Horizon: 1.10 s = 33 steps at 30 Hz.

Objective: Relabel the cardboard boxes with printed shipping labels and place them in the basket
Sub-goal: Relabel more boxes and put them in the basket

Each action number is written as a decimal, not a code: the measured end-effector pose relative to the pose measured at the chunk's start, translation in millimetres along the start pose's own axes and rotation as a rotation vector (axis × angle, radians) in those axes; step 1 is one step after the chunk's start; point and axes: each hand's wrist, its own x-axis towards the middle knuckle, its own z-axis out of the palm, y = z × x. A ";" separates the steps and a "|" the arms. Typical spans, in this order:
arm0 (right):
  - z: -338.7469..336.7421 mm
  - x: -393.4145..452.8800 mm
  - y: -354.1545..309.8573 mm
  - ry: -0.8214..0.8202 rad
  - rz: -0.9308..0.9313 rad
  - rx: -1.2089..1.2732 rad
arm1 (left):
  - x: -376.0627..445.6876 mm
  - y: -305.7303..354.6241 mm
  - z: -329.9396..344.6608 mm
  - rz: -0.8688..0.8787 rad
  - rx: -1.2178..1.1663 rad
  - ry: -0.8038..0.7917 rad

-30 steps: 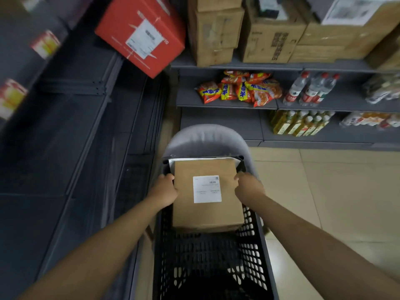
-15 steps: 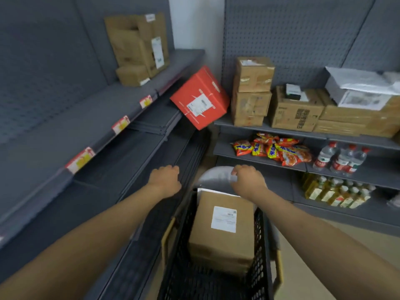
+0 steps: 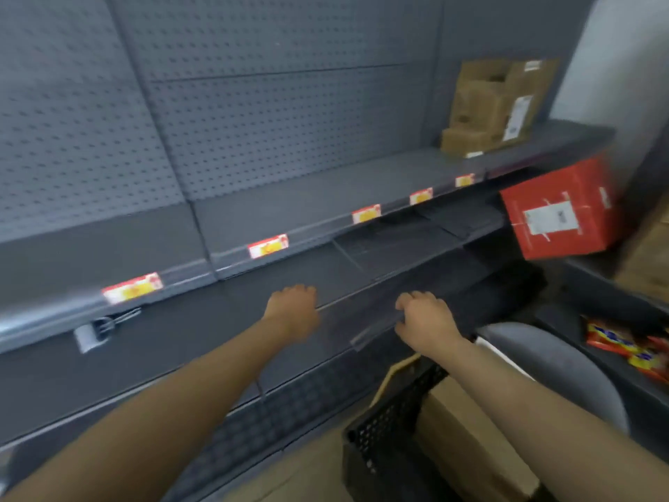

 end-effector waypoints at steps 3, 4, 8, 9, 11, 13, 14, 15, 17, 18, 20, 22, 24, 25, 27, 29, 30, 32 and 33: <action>5.6 10.4 -85.1 -0.012 -0.188 -0.035 | -58.3 -76.8 3.2 -0.200 -0.054 0.032; 8.2 10.5 -117.2 -0.006 -0.275 -0.075 | -82.2 -102.5 3.9 -0.262 -0.069 0.041; 21.2 -14.0 -262.5 0.041 -0.626 -0.119 | -198.5 -201.0 10.0 -0.523 -0.114 0.087; 25.1 -26.4 -300.8 0.029 -0.684 -0.078 | -231.8 -223.5 12.5 -0.589 -0.112 0.091; 33.1 -56.0 -376.0 -0.008 -0.785 0.007 | -302.5 -265.6 17.9 -0.729 -0.110 0.106; 40.3 -89.0 -446.1 -0.030 -0.896 0.050 | -375.2 -301.6 24.9 -0.867 -0.121 0.131; 43.2 -108.0 -479.6 -0.032 -0.951 0.066 | -412.7 -316.7 28.3 -0.930 -0.122 0.139; 46.4 -128.1 -511.0 -0.033 -1.005 0.082 | -449.5 -329.6 31.2 -0.992 -0.121 0.143; 53.8 -170.6 -567.3 -0.049 -1.108 0.102 | -519.7 -348.8 36.8 -1.118 -0.121 0.158; 57.3 -192.5 -593.1 -0.058 -1.163 0.101 | -552.3 -356.5 40.0 -1.172 -0.123 0.171; 63.2 -236.2 -639.7 -0.063 -1.287 0.088 | -611.7 -367.2 47.4 -1.273 -0.153 0.204; 66.7 -278.1 -680.6 -0.065 -1.418 0.092 | -663.0 -374.2 56.2 -1.388 -0.202 0.242; 68.7 -315.3 -716.9 -0.078 -1.532 0.102 | -704.6 -379.1 65.9 -1.507 -0.238 0.271; 70.2 -332.1 -734.0 -0.084 -1.582 0.101 | -722.4 -380.5 71.4 -1.560 -0.248 0.279; 75.9 -363.8 -767.7 -0.111 -1.675 0.101 | -753.9 -382.1 82.9 -1.642 -0.264 0.274; 83.4 -391.7 -800.0 -0.178 -1.748 0.115 | -782.9 -386.5 94.1 -1.722 -0.271 0.259; 87.1 -403.9 -815.5 -0.216 -1.774 0.126 | -796.6 -390.7 97.8 -1.763 -0.270 0.251; 95.5 -423.7 -847.0 -0.266 -1.830 0.146 | -821.1 -403.0 102.2 -1.835 -0.261 0.246; 99.1 -431.5 -863.5 -0.277 -1.861 0.157 | -831.7 -411.5 103.5 -1.866 -0.254 0.250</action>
